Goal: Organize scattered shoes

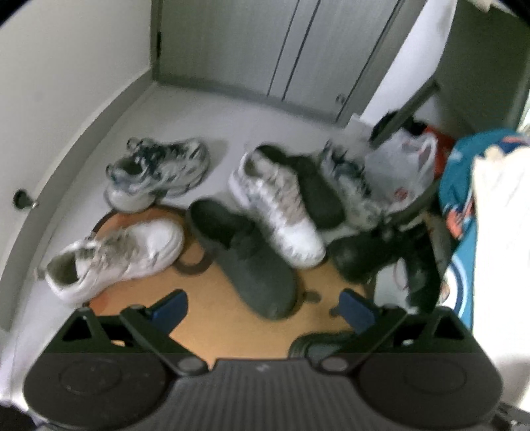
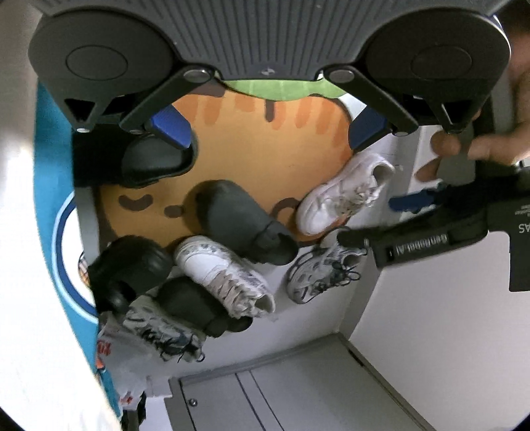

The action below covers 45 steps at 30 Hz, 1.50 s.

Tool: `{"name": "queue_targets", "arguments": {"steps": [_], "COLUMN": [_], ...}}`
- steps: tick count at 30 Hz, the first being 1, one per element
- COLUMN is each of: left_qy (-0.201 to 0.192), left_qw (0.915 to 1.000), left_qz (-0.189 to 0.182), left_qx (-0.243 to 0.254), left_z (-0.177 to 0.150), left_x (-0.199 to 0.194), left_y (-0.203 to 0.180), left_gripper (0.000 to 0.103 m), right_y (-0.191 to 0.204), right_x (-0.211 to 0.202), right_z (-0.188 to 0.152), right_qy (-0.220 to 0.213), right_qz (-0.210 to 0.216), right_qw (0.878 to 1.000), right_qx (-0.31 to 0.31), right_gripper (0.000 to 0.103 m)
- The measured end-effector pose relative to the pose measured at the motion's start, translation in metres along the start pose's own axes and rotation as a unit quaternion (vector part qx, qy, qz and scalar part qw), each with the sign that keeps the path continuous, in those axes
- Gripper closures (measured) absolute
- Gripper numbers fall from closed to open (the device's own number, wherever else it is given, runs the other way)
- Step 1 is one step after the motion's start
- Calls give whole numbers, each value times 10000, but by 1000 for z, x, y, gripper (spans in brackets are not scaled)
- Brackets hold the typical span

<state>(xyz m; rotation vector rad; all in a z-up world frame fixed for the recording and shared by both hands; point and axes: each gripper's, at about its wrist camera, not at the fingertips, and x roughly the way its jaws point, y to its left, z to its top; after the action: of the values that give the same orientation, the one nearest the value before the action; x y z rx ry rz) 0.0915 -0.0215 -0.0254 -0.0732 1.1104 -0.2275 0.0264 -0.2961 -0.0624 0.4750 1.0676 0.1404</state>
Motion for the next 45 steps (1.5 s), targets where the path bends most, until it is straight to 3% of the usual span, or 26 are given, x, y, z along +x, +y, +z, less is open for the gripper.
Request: {"name": "queue_targets", "arguments": {"steps": [6,11,15,18,21,23,28,35,38,45], "left_qy": [-48,28,33,-52,-224,-311,-528,-832,-961,-1022], "left_qw": [9990,9980,9990,9984,9978,9972,9950,9906,9882,9839], "left_qz": [-47,70,-345,-429,-485,-550,-713,-939,-1036,-1317], "left_qx": [447,631,-299,-375,-385,-408,-468,-551,-586,-643], "left_z": [5,6,-2,-13,-20,-23,-30,-39,-44,-46], "left_x": [5,25,42,45,45,45,46,47,48,64], "left_y": [16,43,79,100,112,117,130,147,155,169], "left_gripper": [4,4,4,4,3,3,3,4,3,3], "right_y": [8,13,18,9,7,8,25,37,54,60], "right_x": [2,19,33,47,58,59,59,70,76,93], "right_z": [0,-3,-5,-9,-10,-9,-19,-37,-43,-40], "right_qy": [-227,-333,-418,-292,-197,-107,-367,-1219,-1067,-1012], "right_qz": [-96,-519,-857,-1035,-920,-482,310,89,234,-253], "right_qw": [9988,9944,9881,9847,9849,9885,9823,9678,9670,9691], "right_qx": [-427,-862,-1207,-1368,-1452,-1432,-1812,-2198,-2303,-2236], "right_gripper": [0,0,0,0,0,0,0,0,0,0]}}
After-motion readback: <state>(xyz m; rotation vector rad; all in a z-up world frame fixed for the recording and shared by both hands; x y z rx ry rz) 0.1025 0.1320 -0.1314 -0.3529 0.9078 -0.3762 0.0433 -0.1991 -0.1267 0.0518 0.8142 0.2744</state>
